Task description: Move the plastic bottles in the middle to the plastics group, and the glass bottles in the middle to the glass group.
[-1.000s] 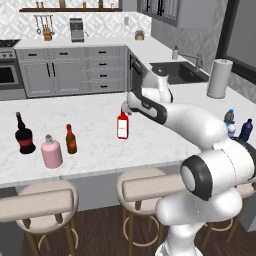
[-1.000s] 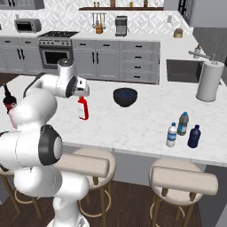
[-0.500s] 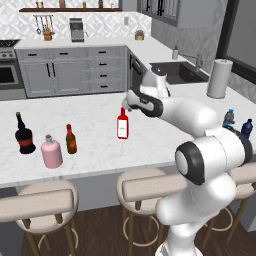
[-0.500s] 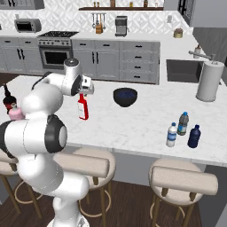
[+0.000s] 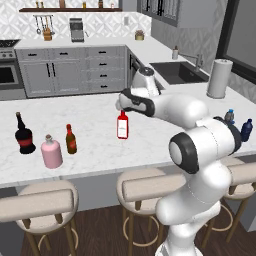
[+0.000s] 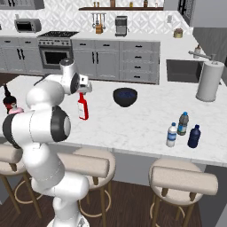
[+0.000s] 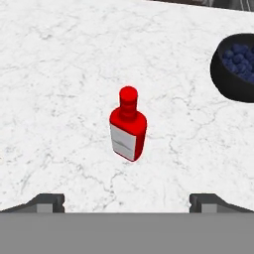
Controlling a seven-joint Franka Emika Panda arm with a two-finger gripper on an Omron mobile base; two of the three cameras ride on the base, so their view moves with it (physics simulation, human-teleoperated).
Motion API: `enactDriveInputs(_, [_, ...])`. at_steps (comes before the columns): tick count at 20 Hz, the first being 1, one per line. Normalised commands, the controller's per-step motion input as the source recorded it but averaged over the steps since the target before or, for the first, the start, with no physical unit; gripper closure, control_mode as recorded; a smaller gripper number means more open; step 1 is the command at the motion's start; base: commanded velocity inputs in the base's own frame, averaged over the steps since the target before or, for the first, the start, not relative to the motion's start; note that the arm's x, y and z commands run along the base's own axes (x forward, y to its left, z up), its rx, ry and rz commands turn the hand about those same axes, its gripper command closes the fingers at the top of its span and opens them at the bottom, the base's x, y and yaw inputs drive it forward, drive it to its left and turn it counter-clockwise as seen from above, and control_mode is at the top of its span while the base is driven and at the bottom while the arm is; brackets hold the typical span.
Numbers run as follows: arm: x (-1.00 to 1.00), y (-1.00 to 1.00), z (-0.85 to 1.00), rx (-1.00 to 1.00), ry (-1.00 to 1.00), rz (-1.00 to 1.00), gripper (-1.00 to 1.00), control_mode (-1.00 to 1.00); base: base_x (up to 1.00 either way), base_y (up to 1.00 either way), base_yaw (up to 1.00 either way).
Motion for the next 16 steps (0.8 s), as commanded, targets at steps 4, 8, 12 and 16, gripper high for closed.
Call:
enactDriveInputs(4, [0.08, 0.13, -0.08, -0.01, 0.0, 0.0, -1.0, -1.0, 0.0, 0.0, 0.0])
enactDriveInputs(8, [0.21, 0.03, -0.03, 0.0, 0.0, 0.0, -1.0, -1.0, 0.0, 0.0, 0.0])
enactDriveInputs(12, [0.23, 0.0, -0.21, 0.0, 0.0, 0.0, -1.0, -1.0, 0.0, 0.0, 0.0])
enactDriveInputs(16, [0.29, 0.0, -0.25, 0.0, 0.0, 0.0, -1.0, -1.0, 0.0, 0.0, 0.0])
